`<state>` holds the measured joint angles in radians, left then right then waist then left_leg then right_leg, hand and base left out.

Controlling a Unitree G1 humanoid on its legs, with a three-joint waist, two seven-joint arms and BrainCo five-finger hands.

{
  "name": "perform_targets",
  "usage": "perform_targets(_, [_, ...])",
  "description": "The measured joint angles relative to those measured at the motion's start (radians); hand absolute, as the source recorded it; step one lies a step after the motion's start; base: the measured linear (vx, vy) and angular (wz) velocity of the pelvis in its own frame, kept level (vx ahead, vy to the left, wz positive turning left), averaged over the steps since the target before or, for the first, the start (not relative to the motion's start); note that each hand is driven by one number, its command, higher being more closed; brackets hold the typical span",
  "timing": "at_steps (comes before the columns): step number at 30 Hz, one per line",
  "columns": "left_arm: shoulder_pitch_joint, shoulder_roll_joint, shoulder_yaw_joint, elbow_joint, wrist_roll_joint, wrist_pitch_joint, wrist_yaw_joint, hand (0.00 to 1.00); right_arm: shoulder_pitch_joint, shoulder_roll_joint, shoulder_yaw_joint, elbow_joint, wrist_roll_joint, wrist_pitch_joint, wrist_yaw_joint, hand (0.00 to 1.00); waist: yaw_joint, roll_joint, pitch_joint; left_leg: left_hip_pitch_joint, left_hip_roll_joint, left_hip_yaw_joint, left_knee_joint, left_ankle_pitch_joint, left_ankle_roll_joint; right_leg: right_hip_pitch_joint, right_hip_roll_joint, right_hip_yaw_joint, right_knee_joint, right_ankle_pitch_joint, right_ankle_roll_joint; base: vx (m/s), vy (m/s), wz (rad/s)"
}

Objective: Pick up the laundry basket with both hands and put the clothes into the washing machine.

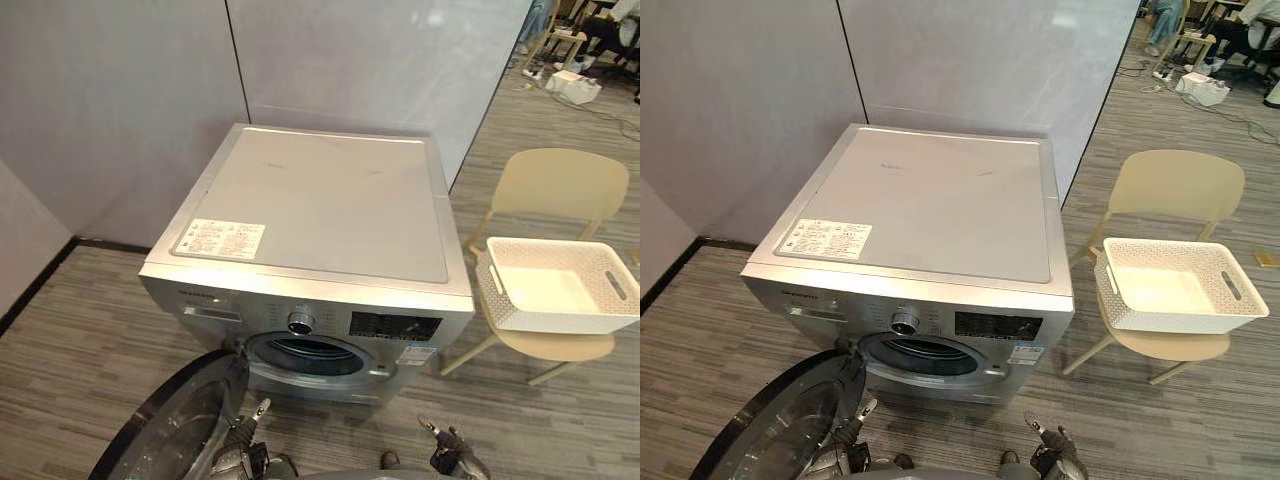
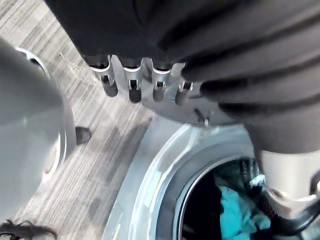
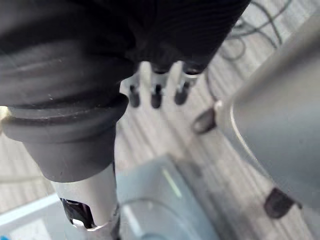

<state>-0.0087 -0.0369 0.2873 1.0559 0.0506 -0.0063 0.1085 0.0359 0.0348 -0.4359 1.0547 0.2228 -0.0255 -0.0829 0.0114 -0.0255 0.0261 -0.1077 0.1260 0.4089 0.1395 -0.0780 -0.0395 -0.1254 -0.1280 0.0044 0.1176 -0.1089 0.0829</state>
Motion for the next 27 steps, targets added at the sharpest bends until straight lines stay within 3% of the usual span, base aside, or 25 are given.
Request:
perform_targets(3, [-0.012, 0.005, -0.047, 0.014, 0.000, -0.001, -0.001, 0.00, 0.007, -0.002, 0.000, 0.005, -0.029, 0.007, 0.000, 0.00, 0.000, -0.018, 0.012, 0.042, -0.044, 0.000, -0.059, 0.010, 0.004, -0.002, -0.029, -0.002, 0.030, -0.002, 0.002, -0.02, 0.103, -0.11])
perform_targets(4, [-0.013, 0.012, -0.060, 0.014, 0.001, -0.001, -0.001, 0.00, 0.011, 0.002, 0.006, 0.003, -0.037, 0.008, 0.000, 0.00, -0.003, -0.032, 0.026, 0.077, -0.058, 0.000, -0.068, 0.005, 0.011, -0.010, -0.052, -0.002, 0.106, 0.001, 0.005, 0.00, 0.054, -0.17])
perform_targets(6, [-0.013, 0.014, -0.062, 0.014, 0.012, -0.001, -0.001, 0.00, 0.012, 0.005, 0.015, -0.002, -0.036, 0.007, 0.000, 0.00, -0.017, -0.040, 0.035, 0.088, -0.062, -0.003, -0.060, -0.002, 0.021, -0.036, -0.059, 0.010, 0.201, 0.055, 0.034, -0.03, 0.026, 0.00])
perform_targets(9, [-0.002, 0.024, -0.049, 0.016, 0.053, 0.001, -0.001, 0.00, 0.009, -0.003, 0.048, -0.023, -0.035, 0.002, 0.001, 0.00, -0.022, -0.010, 0.044, 0.120, -0.008, -0.011, -0.069, -0.006, 0.026, -0.093, -0.007, 0.047, 0.338, 0.123, -0.011, 0.08, 0.005, 0.04])
perform_targets(12, [-0.001, 0.029, -0.040, 0.017, 0.060, 0.003, -0.001, 0.00, 0.010, -0.003, 0.051, -0.024, -0.035, 0.000, 0.001, 0.00, -0.022, -0.012, 0.045, 0.128, 0.013, -0.021, -0.063, -0.004, 0.020, -0.107, -0.010, 0.027, 0.376, 0.113, -0.034, 0.14, -0.087, 0.16])
perform_targets(14, [-0.005, 0.027, -0.037, 0.028, 0.061, 0.003, -0.001, 0.00, 0.017, -0.007, 0.049, -0.019, -0.035, 0.000, 0.002, 0.00, -0.022, -0.010, 0.041, 0.142, 0.015, -0.026, -0.071, 0.005, -0.005, -0.062, -0.003, 0.020, 0.313, 0.089, -0.018, 0.15, -0.123, -0.03])
perform_targets(17, [-0.011, 0.022, -0.006, 0.058, 0.072, 0.003, -0.003, 0.00, 0.004, -0.023, 0.027, 0.002, -0.037, 0.000, 0.022, 0.00, -0.018, 0.020, 0.020, 0.144, 0.022, -0.016, -0.124, 0.035, -0.039, 0.020, 0.026, 0.023, 0.106, 0.089, -0.019, 0.14, -0.116, -0.17])
perform_targets(20, [-0.009, 0.034, -0.006, 0.080, 0.070, 0.003, 0.000, 0.00, 0.003, -0.036, 0.008, 0.044, -0.052, 0.001, 0.022, 0.00, -0.018, 0.023, 0.018, 0.143, 0.026, -0.024, -0.138, 0.048, -0.056, 0.071, 0.043, 0.020, -0.011, 0.089, -0.018, 0.10, -0.125, -0.09])
perform_targets(24, [0.010, 0.049, -0.010, 0.089, 0.078, 0.003, -0.001, 0.00, 0.019, -0.055, -0.008, 0.092, -0.057, 0.001, 0.029, 0.00, -0.025, 0.028, 0.012, 0.162, 0.050, -0.079, -0.146, 0.050, -0.059, 0.097, 0.070, 0.006, -0.026, 0.089, -0.019, 0.07, -0.113, 0.00])
perform_targets(25, [0.031, 0.117, -0.044, 0.130, 0.081, 0.002, -0.001, 0.00, 0.040, -0.086, -0.006, 0.135, -0.056, 0.001, 0.040, 0.00, -0.053, 0.013, 0.036, 0.183, -0.008, -0.135, -0.192, 0.060, -0.049, 0.105, 0.027, 0.008, -0.044, 0.089, 0.008, 0.00, 0.000, 0.00])
perform_targets(27, [0.031, 0.117, -0.044, 0.130, 0.081, 0.002, -0.001, 0.00, 0.040, -0.086, -0.006, 0.135, -0.056, 0.001, 0.040, 0.00, -0.053, 0.013, 0.036, 0.183, -0.008, -0.135, -0.192, 0.060, -0.049, 0.105, 0.027, 0.008, -0.044, 0.089, 0.008, 0.00, 0.000, 0.00])
